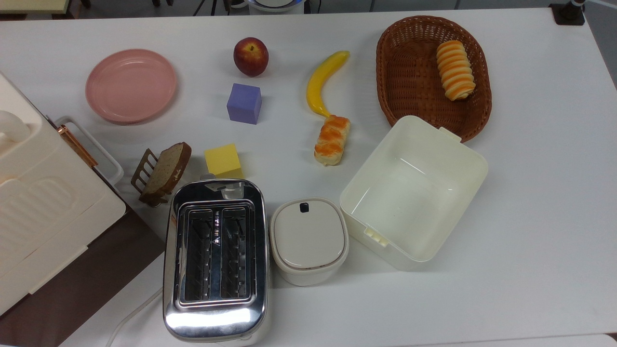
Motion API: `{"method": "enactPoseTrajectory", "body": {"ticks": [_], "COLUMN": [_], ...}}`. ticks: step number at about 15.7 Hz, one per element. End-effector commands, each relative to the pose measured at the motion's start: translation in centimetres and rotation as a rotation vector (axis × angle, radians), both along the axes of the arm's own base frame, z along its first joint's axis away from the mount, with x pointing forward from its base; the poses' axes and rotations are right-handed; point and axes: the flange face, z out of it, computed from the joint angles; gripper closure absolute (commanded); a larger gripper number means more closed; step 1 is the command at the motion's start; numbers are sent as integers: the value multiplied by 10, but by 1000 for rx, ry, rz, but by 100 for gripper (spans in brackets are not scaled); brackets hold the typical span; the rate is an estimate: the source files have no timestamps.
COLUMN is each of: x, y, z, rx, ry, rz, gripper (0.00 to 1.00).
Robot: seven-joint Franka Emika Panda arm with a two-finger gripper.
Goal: Put the bread in the basket
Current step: 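Move the open gripper over the apple and banana toward the bread piece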
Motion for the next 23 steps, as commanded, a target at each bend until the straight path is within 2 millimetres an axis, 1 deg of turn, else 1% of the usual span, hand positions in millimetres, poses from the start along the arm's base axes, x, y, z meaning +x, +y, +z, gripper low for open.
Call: {"method": "enactPoseTrajectory", "body": {"ticks": [1, 2, 6, 8, 10, 14, 15, 17, 19, 20, 23], "x": [-8, -8, -9, -6, -1, 1, 5, 9, 14, 15, 14], "y": [12, 6, 8, 10, 16, 20, 26, 33, 53, 60, 75], "z": [-9, -9, -11, -16, -21, -25, -26, -42, -60, -70, -92], "rx": [8, 10, 19, 26, 13, 10, 9, -2, -9, -9, -6], "ry": [39, 36, 41, 33, 6, 5, -10, -46, -91, -108, -184], "rz": [35, 20, 14, -4, -54, -60, -58, -125, -170, -181, -228], "gripper": [0, 0, 0, 0, 0, 0, 0, 0, 0, 0, 0]}}
